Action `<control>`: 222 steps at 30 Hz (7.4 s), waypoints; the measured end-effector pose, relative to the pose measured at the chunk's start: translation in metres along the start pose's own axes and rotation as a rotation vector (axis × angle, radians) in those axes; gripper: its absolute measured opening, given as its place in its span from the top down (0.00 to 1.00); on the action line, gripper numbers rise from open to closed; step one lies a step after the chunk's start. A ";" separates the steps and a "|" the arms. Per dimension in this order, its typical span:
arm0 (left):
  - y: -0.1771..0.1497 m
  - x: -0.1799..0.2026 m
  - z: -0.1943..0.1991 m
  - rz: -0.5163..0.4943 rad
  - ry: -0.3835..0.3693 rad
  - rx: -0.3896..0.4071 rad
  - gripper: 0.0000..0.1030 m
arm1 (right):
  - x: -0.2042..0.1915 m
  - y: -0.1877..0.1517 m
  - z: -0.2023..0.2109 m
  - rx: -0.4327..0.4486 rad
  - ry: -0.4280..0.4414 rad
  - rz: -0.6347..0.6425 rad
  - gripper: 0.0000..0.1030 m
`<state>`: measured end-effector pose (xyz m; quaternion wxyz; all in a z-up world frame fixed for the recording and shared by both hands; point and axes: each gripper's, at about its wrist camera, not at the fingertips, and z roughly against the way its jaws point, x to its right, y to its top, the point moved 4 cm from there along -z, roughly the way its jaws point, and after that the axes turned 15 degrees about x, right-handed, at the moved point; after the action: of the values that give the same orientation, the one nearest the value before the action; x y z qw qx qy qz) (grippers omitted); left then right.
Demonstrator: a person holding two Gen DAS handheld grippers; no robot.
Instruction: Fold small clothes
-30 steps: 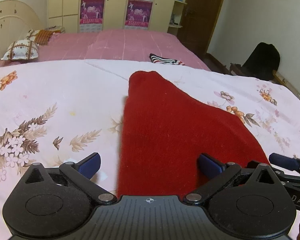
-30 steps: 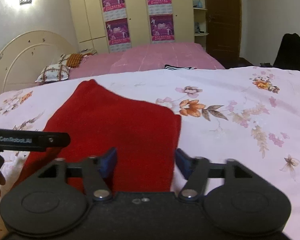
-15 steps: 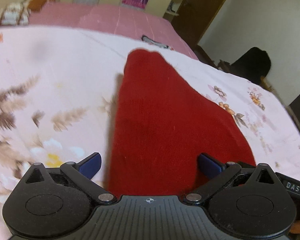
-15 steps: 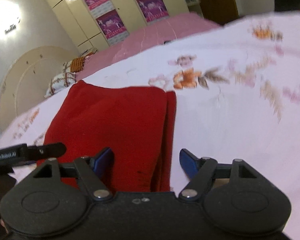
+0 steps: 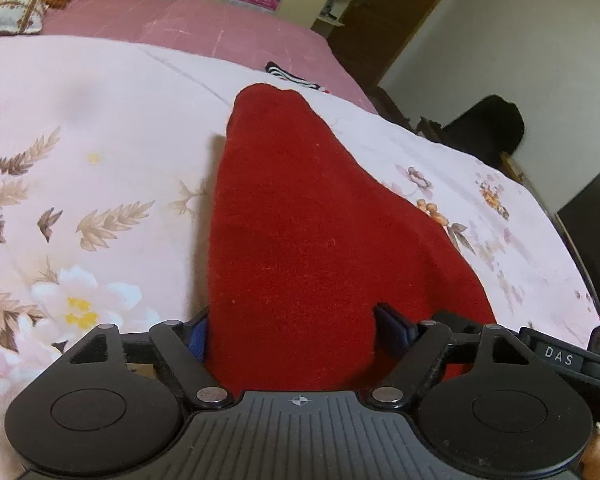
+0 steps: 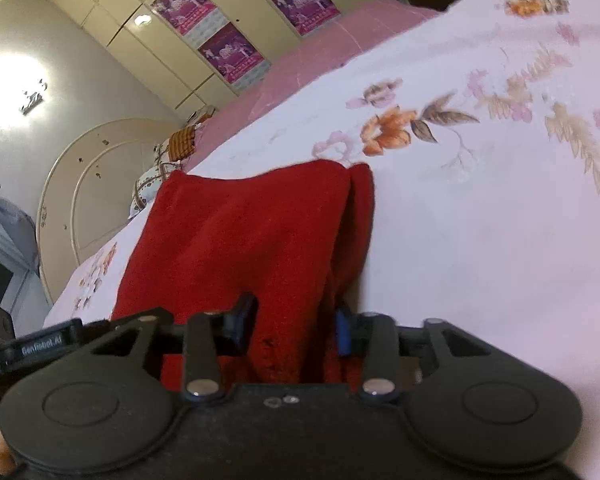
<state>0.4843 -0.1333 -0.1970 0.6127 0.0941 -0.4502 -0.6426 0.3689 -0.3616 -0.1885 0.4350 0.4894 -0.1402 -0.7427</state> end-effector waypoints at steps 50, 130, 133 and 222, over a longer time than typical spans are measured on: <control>0.080 -0.321 0.149 -0.077 0.263 0.159 0.22 | -0.271 -0.138 -0.143 0.005 0.047 0.210 0.51; 0.075 -0.284 0.157 -0.164 0.494 0.137 0.00 | -0.328 -0.177 -0.096 -0.038 -0.176 0.526 0.01; 0.074 -0.277 0.164 -0.221 0.516 0.123 0.00 | -0.325 -0.189 -0.098 -0.117 -0.237 0.567 0.01; -0.075 -0.053 0.594 -0.242 0.588 0.445 0.00 | -0.371 -0.204 0.328 0.374 -0.071 0.671 0.01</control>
<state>0.0447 0.1760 0.0710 0.6000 0.4574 -0.3694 -0.5425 0.0394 -0.0236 0.0645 0.5521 0.4613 -0.4403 -0.5372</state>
